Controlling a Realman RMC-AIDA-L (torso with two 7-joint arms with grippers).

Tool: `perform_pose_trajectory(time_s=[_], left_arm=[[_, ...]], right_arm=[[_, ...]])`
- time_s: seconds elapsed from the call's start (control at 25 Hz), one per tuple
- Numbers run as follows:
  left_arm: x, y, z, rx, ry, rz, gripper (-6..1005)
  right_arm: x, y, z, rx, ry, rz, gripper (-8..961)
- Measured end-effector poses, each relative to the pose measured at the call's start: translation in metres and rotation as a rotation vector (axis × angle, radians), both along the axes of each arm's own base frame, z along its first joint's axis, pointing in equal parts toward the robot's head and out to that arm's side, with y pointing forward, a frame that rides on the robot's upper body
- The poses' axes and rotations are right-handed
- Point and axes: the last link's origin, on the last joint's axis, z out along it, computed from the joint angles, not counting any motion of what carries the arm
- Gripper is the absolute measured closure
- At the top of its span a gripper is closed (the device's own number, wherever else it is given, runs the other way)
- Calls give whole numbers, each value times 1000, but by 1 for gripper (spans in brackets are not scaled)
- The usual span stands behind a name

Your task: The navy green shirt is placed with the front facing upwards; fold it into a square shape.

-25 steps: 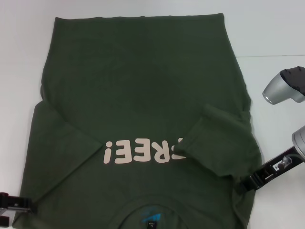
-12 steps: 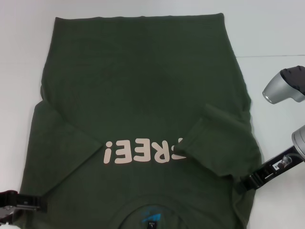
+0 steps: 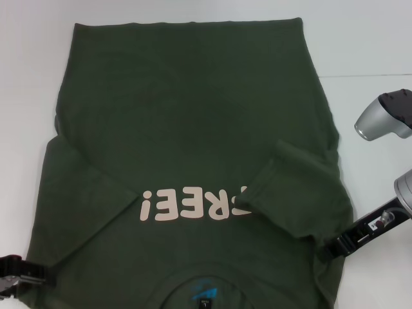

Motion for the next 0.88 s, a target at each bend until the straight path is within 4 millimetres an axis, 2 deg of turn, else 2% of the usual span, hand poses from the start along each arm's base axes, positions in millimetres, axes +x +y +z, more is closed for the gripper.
perform_pose_trajectory(time_s=[0.24,0.48,0.68,0.88], left_arm=[[0,0,0,-8,6,-4,336],[1,1,-2,-17,12,-10,577],[0,1,-2,-18,22,-34,815],[-5,-1,-3,-26,15,-130,972]], right_arm=[[0,0,0,0,3,-4,926],[0,0,0,2,7,-5,927],[0,-1,1,11,35,-8,927],[12,-5,9,68,129,-10,927]])
